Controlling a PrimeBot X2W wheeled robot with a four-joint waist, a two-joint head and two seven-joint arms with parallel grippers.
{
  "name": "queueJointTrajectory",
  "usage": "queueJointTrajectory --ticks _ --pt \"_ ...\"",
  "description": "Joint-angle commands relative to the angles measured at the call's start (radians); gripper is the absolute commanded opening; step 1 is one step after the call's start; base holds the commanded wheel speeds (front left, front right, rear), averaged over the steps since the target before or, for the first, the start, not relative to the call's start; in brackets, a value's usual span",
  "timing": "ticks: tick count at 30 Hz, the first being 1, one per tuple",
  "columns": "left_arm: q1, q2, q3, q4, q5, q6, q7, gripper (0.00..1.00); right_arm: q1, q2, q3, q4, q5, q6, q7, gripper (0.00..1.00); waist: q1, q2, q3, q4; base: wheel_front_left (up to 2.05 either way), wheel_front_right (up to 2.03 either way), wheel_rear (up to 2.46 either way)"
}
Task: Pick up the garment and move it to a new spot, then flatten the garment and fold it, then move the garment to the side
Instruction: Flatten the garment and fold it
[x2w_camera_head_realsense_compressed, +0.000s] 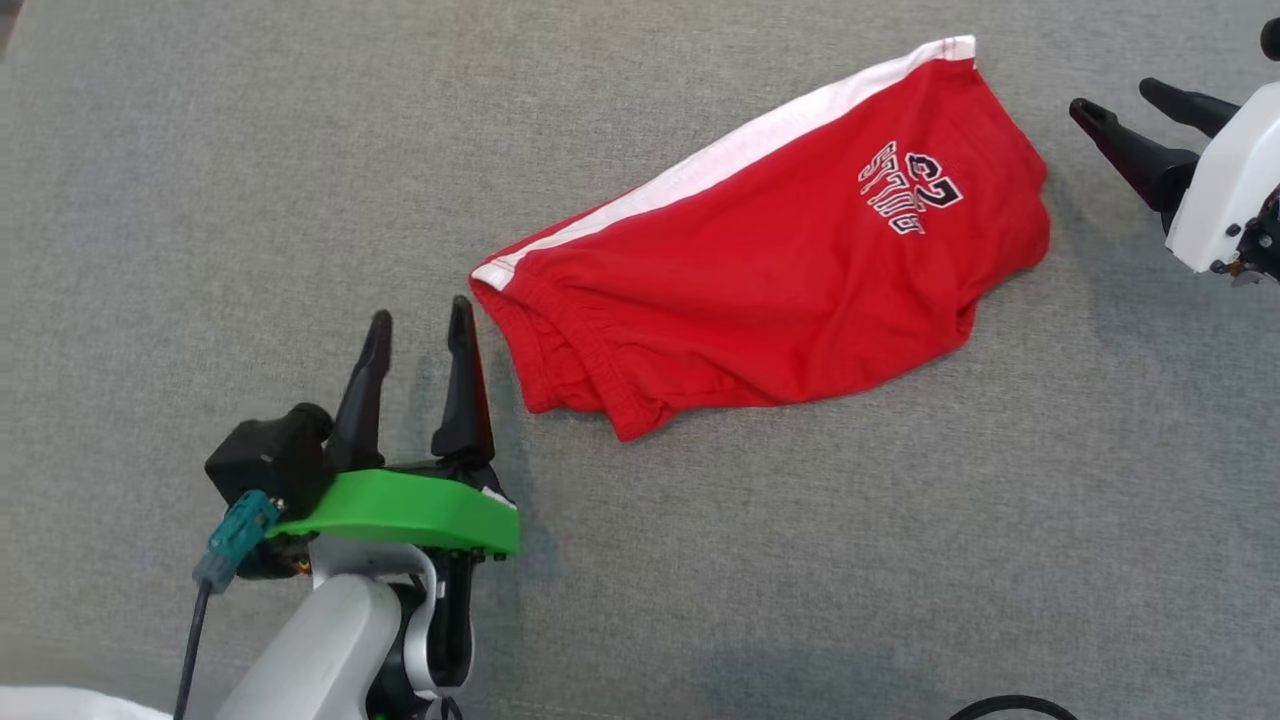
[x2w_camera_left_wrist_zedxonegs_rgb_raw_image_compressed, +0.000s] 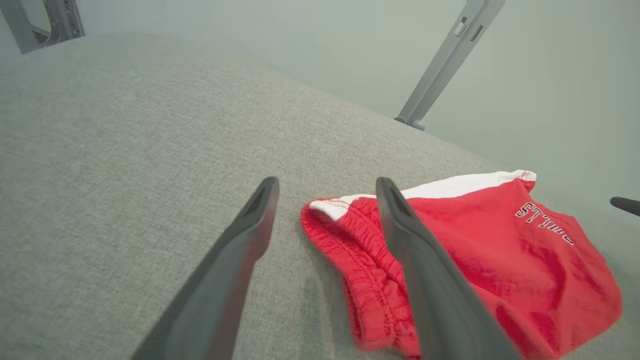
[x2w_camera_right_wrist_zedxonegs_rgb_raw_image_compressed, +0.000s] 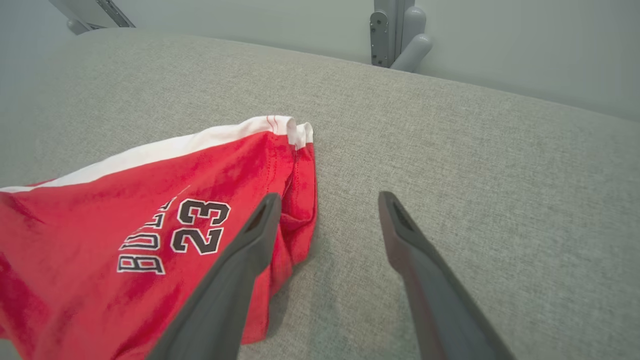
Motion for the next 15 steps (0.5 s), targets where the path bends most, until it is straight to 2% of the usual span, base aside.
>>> queueJointTrajectory --ticks 1,6,15 --pt "0.015 -0.016 0.023 -0.011 0.031 0.001 -0.006 1.00 0.007 0.003 -0.007 0.005 0.003 0.000 0.006 1.00 0.0000 0.0120 0.032 0.037 0.00 0.00 0.00" --pt "0.055 -0.079 0.064 -0.005 0.139 -0.043 -0.005 1.00 -0.017 0.024 -0.010 0.053 -0.024 0.000 0.046 1.00 0.0000 0.0120 0.058 0.084 0.00 0.00 0.00" --pt "0.067 -0.178 0.103 0.068 0.253 -0.175 -0.005 1.00 0.015 0.113 0.030 0.180 -0.075 0.000 0.132 1.00 0.0000 0.0120 0.051 0.131 0.00 0.00 0.00"
